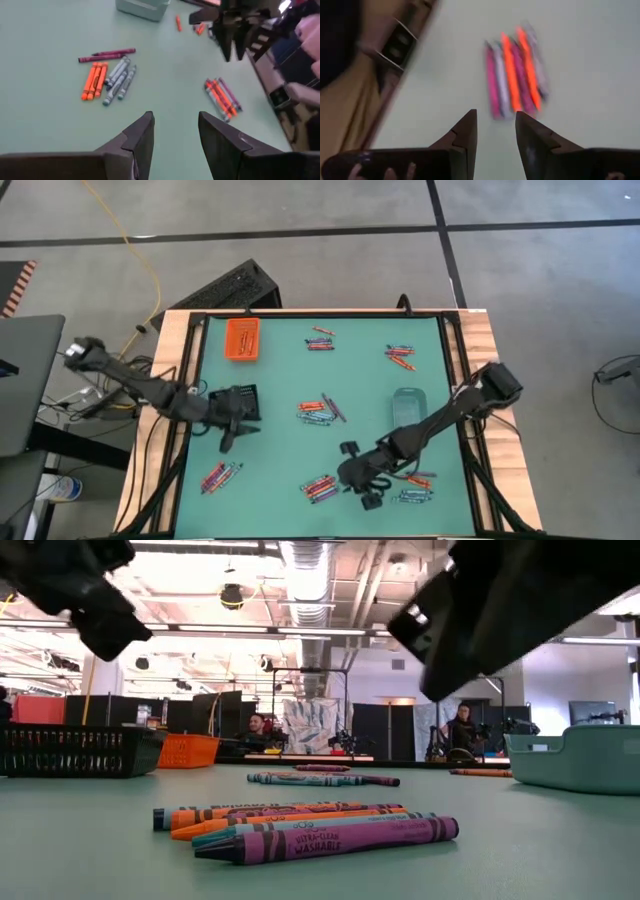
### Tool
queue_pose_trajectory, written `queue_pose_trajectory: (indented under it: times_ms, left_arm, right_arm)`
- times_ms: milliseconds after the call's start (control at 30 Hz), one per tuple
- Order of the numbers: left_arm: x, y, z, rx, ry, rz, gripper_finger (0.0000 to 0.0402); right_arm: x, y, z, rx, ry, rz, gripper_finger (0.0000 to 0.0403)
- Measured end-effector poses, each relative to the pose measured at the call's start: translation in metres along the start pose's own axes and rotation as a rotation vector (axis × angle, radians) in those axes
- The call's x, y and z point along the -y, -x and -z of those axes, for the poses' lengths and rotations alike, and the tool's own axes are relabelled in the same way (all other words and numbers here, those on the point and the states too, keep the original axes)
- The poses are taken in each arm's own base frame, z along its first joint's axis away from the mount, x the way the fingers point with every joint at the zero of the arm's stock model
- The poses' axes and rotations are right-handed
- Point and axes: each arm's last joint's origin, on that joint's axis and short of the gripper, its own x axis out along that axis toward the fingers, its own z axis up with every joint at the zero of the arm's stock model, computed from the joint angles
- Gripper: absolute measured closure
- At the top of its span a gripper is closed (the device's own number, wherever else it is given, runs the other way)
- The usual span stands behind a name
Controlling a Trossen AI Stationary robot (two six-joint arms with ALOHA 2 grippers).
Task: Sort crayons
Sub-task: Put the violet crayon into the black bin
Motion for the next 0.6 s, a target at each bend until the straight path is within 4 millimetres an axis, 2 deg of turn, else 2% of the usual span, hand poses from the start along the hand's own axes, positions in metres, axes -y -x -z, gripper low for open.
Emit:
queue_pose_trajectory:
  times_ms: [167,367,600]
  left_arm:
    - [0.016,-0.002,0.008,-0.005,-0.06,-0.037,0.0261]
    - [0.019,-0.007,0.015,-0.018,-0.087,-0.091,0.0261]
    - [0.02,-0.009,0.015,-0.013,-0.08,-0.094,0.0261]
  right_arm:
    - [-0.006,-0.021,0.007,0.026,0.045,-0.008,0.0275]
    - [-0.004,-0.045,0.016,0.039,0.094,0.0,0.0275]
    - [-0.003,-0.05,0.02,0.031,0.097,0.001,0.0275]
